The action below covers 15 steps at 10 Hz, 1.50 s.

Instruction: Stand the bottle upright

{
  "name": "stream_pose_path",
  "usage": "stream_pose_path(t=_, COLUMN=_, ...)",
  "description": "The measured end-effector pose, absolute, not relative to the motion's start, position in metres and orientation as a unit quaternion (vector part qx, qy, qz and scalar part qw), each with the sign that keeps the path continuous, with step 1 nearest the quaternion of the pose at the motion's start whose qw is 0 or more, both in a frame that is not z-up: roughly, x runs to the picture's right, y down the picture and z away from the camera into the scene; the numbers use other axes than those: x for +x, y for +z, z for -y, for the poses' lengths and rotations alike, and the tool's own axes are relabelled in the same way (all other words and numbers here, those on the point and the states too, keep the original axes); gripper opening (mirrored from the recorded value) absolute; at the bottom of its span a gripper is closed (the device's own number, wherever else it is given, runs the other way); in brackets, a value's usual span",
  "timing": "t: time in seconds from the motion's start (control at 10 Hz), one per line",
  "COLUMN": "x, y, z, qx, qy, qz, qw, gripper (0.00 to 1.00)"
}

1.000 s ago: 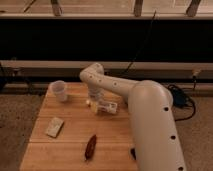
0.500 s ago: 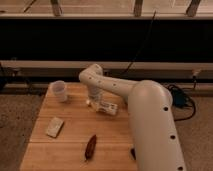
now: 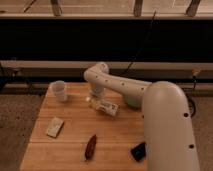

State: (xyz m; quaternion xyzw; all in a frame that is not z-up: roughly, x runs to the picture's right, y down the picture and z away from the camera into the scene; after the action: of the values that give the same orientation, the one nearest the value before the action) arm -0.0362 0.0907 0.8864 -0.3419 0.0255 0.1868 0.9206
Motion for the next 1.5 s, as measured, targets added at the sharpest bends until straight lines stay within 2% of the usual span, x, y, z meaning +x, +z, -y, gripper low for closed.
stream_pose_path(t=0.5, x=-0.035, y=0.863, z=-0.070, qx=-0.316, qy=0.184, qz=0.098, qw=0.925, gripper=0.00)
stream_pose_path(t=1.5, x=-0.059, y=0.835, z=-0.052, qx=-0.309, qy=0.183, qz=0.238, qw=0.903, gripper=0.00)
